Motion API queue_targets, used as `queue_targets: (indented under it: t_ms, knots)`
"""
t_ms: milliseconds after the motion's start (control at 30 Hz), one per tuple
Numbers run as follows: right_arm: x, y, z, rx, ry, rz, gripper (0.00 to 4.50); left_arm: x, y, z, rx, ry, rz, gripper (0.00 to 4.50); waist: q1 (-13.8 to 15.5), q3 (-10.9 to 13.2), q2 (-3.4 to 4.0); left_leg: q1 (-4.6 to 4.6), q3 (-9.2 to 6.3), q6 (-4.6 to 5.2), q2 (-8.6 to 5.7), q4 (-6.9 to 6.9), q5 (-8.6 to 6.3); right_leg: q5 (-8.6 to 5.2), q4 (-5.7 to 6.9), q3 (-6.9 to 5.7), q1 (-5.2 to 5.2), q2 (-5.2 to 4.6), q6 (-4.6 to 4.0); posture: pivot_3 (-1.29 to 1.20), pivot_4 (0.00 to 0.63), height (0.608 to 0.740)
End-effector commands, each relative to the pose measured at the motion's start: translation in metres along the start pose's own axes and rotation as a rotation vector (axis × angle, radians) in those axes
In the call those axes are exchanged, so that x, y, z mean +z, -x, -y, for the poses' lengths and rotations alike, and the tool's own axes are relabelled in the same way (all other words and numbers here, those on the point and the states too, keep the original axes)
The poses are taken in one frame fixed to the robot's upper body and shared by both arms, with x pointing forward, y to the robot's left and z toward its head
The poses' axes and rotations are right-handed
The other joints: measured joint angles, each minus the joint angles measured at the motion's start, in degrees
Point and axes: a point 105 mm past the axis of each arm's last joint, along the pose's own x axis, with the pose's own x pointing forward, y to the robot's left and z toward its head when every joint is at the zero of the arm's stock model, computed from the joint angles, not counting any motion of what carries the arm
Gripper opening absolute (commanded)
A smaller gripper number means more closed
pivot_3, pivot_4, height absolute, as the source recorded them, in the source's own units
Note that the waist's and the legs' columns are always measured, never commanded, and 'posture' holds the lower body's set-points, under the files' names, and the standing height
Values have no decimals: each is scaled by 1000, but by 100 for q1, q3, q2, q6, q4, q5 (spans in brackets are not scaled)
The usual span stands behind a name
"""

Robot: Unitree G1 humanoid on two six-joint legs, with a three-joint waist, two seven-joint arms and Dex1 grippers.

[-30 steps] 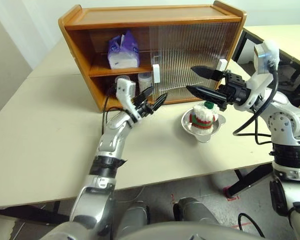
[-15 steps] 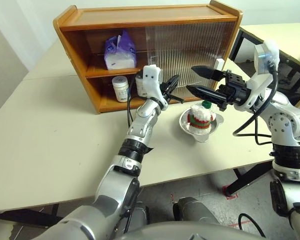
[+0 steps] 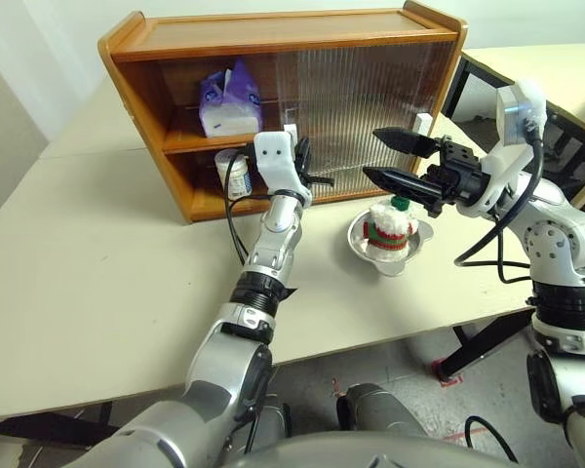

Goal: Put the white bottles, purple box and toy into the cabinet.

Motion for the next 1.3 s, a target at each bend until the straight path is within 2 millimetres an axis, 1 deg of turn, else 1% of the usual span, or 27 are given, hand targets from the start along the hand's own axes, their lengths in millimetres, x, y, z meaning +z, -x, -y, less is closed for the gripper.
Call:
queue_targets:
  t_ms: [33,200,333,633,867,1033,1200,1300]
  knots:
    - [-1,0,1,3,5,-5,4500,7,5,-32,148,24,32,28,-47,1,0,4,6,0,0,0,0,0,0,0,2,2,0,-150,0,740]
    - [-1,-2,1,8,3,-3,4500,14,11,-49,221,10,52,28,-106,7,-3,50,27,-2,-1,-3,-1,0,1,-4,39,8,-1,-146,0,740]
    - [-1,-2,1,12,2,-3,4500,16,17,-58,258,16,43,28,-107,8,-3,65,24,-7,-5,-4,-5,-3,-3,-2,55,6,-5,-146,0,740]
    - [-1,-5,2,22,-3,0,4500,6,34,-81,341,7,-25,28,-88,8,-3,66,2,-19,-2,-6,-26,-15,-6,2,53,5,-22,-119,0,740]
    - [-2,-6,1,33,-8,0,4500,5,49,-108,449,-35,-42,28,-76,8,-3,79,12,-20,-1,-23,-29,-22,-5,1,54,7,-31,-103,0,740]
    - [-2,-7,2,41,-9,-1,4500,13,55,-128,546,-70,-8,28,-12,8,-3,85,8,-20,-2,-27,-29,-23,-4,0,54,9,-33,-93,0,740]
    - [-2,-8,2,45,-8,-1,4500,16,59,-141,605,-89,5,28,107,8,-4,84,-5,-21,-2,-28,-30,-27,-4,2,54,8,-39,-91,0,740]
    - [-3,-8,2,47,-7,-2,4500,17,60,-144,615,-95,8,28,169,8,-4,84,-10,-25,-1,-31,-32,-29,-4,5,53,7,-44,-90,0,740]
